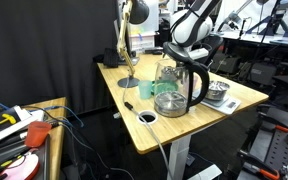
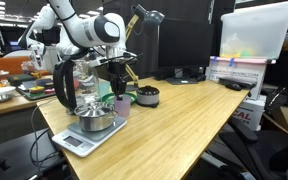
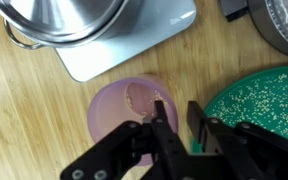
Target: Move the pink cup to the right side of the green plate
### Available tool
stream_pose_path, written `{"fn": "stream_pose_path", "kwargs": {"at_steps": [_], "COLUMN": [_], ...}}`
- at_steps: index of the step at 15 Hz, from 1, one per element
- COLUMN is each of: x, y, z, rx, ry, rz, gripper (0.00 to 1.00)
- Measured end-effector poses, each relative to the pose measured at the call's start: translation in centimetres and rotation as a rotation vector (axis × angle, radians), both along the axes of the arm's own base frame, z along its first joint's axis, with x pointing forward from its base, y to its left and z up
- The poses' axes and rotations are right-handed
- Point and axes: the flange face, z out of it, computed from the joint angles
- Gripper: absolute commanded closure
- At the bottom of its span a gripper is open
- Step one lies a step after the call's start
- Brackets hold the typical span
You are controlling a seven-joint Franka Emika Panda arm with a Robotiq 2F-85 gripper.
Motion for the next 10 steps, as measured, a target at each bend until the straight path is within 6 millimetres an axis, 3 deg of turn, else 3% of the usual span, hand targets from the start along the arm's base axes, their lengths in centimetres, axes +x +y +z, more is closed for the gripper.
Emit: {"fn": "stream_pose_path", "kwargs": {"at_steps": [1, 2, 4, 6, 9, 10], "x": [0.0, 0.0, 0.0, 0.0, -0.5, -0.9], "y": [0.0, 0.0, -0.1, -0.9, -3.3, -4.0], "z": [0.0, 0.0, 0.0, 0.8, 3.7, 4.8], "rx": [0.0, 0.0, -0.002, -0.016, -0.069, -0.086], "ry": [0.0, 0.0, -0.002, -0.012, -0.049, -0.061], "rz": [0.0, 0.0, -0.002, -0.006, 0.003, 0.011], "gripper": [0.7, 0.45, 0.38, 0.24, 0.02, 0.01]}}
